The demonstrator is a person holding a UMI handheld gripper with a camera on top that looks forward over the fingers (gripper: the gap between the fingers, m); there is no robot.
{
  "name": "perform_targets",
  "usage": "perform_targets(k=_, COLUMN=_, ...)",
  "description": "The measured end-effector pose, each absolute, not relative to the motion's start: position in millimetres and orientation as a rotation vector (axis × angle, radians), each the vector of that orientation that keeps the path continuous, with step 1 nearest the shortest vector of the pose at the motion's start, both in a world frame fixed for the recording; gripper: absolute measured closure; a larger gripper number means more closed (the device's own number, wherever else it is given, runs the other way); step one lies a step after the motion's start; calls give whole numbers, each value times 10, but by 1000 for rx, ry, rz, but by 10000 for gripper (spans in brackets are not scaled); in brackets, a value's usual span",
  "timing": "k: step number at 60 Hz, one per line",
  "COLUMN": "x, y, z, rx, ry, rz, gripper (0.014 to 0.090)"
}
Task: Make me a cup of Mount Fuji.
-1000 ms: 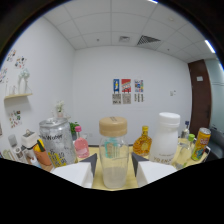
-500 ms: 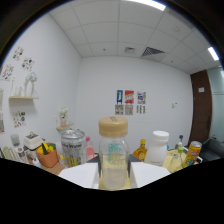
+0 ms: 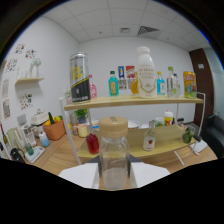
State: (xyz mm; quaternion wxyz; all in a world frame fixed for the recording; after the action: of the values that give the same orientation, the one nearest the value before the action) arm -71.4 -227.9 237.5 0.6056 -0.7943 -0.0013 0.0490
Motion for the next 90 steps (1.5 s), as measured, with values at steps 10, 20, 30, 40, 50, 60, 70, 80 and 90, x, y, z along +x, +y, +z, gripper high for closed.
perform_targets(k=10, x=-633, y=-2337, z=1569, rx=-1927, ry=117, rz=210, gripper=636)
perform_targets(k=20, x=-624, y=-2295, z=1336, rx=-1917, ry=414, rz=517, gripper=637)
perform_targets(k=30, x=-695, y=-2243, z=1407, rx=-1815, ry=727, rz=876, gripper=637)
perform_targets(k=40, x=-757, y=-2183, z=1463, rx=-1659, ry=1017, rz=1217, gripper=640)
perform_targets(k=50, x=-790, y=-2164, z=1491, rx=-1496, ry=1245, rz=1494, gripper=640)
perform_targets(k=60, x=-823, y=-2179, z=1427, rx=-1413, ry=1365, rz=1627, gripper=638)
perform_targets(k=70, x=-808, y=-2182, z=1414, rx=-1375, ry=1404, rz=1661, gripper=638)
perform_targets(k=80, x=-835, y=-2213, z=1489, rx=-1420, ry=1344, rz=1636, gripper=637)
perform_targets(k=90, x=-806, y=-2250, z=1824, rx=-1612, ry=949, rz=1285, gripper=635)
